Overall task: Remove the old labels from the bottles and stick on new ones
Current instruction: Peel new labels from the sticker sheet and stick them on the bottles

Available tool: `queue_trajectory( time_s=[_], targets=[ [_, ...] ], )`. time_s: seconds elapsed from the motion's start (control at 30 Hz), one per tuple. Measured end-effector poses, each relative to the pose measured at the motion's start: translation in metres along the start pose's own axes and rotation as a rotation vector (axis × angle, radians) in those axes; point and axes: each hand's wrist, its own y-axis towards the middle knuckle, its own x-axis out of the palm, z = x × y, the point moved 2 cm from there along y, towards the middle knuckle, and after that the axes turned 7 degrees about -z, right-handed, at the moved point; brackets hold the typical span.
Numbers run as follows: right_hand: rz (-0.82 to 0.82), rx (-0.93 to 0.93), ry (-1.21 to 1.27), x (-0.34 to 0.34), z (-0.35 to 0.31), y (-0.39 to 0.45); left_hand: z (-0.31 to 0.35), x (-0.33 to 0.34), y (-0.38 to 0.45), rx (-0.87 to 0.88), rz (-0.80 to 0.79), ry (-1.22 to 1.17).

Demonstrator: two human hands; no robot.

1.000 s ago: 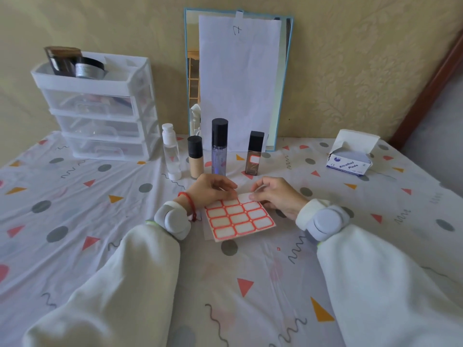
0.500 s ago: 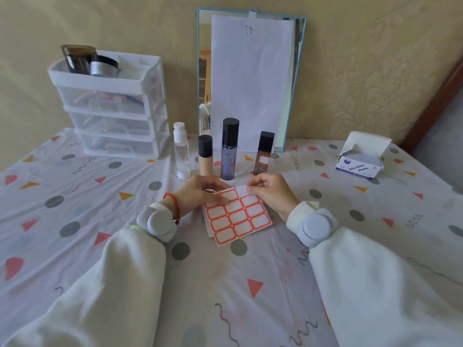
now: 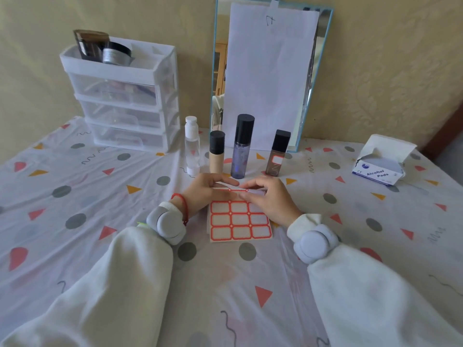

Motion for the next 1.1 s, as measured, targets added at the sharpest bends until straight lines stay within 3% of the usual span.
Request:
queue_trajectory(
  time_s=[0.27,0.43,0.83,1.1],
  targets=[
    [0.061,-0.055,-0.062,-0.002,0.008,-0.004,0.0,-0.001,0.0,-0.049,0.101,-0.175],
    [0.081,-0.094,-0.143,0.002,0.008,-0.005,0.0,0.001,-0.002,-0.079,0.041,-0.178],
    [0.206,-0.217,-0.352,0.01,0.002,-0.008,0.0,0.0,-0.002,-0.076,0.084,-0.169],
    [0.108,-0.005,0.029,0.004,0.007,-0.008,-0.001,0.005,0.0,-0.099,0.026,-0.236]
  ],
)
